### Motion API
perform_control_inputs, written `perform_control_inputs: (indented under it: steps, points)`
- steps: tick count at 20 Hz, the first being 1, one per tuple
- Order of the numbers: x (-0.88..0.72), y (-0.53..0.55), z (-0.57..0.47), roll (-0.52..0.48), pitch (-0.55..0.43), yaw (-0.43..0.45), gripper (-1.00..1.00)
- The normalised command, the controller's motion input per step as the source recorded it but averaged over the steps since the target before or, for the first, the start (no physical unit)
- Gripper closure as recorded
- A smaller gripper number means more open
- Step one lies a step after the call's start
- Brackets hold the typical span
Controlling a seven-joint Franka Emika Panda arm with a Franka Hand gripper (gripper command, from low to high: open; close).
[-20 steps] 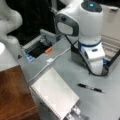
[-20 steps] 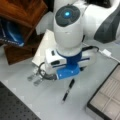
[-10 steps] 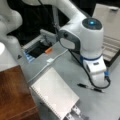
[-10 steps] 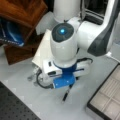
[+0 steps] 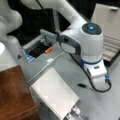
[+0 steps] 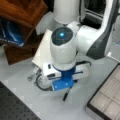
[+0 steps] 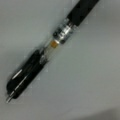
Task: Open the box. Pick up the pen. Place the pen in the box. Pick up the book. Place the book on the shelf.
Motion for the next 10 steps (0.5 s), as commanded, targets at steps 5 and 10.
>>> perform_control_inputs:
  steps: [5, 10]
  points:
    - [0.00, 0.00, -0.24, -0.169, -0.018, 0.038, -1.00]
    - [-0.07, 0.00, -0.22, -0.173, -0.061, 0.012, -1.00]
